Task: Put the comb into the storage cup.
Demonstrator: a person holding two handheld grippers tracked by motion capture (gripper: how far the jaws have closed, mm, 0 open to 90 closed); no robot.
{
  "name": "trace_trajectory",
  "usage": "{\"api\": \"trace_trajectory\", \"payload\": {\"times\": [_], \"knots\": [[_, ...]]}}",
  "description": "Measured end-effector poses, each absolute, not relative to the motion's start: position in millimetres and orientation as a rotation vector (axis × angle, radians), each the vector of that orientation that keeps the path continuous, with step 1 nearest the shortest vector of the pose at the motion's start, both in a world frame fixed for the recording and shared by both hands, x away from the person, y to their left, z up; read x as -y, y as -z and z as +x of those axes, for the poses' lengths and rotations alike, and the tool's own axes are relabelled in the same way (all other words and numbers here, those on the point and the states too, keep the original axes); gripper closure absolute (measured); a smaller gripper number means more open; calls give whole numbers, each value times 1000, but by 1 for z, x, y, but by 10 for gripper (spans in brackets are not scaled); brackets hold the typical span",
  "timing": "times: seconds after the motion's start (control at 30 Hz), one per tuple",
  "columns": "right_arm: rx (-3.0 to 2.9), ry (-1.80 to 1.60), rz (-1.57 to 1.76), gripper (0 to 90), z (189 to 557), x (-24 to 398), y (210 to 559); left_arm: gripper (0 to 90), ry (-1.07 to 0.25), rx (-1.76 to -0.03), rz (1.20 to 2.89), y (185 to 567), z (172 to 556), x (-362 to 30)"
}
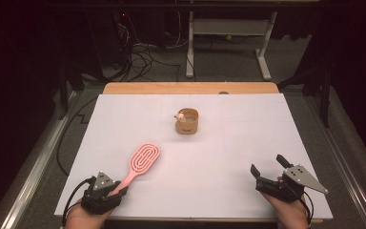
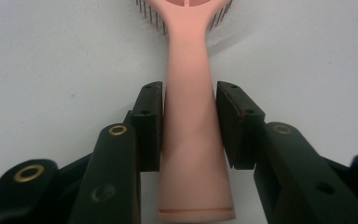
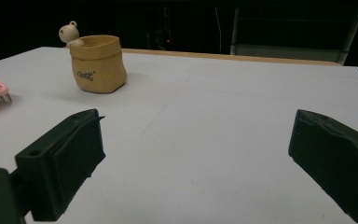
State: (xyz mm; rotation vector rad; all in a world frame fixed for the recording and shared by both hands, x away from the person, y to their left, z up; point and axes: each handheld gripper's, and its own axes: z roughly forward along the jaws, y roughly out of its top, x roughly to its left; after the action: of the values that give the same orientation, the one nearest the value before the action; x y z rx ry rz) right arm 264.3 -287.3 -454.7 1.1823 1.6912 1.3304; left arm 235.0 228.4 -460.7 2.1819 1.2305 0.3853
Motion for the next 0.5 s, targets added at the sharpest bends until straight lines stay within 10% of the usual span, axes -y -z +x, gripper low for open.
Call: {"api": "trace_trajectory", "payload": {"times": [0.5], "knots": [[-1686,-1333,1188,36,264,288,455,366,-422,-1167,2122,452,237,-230]]}}
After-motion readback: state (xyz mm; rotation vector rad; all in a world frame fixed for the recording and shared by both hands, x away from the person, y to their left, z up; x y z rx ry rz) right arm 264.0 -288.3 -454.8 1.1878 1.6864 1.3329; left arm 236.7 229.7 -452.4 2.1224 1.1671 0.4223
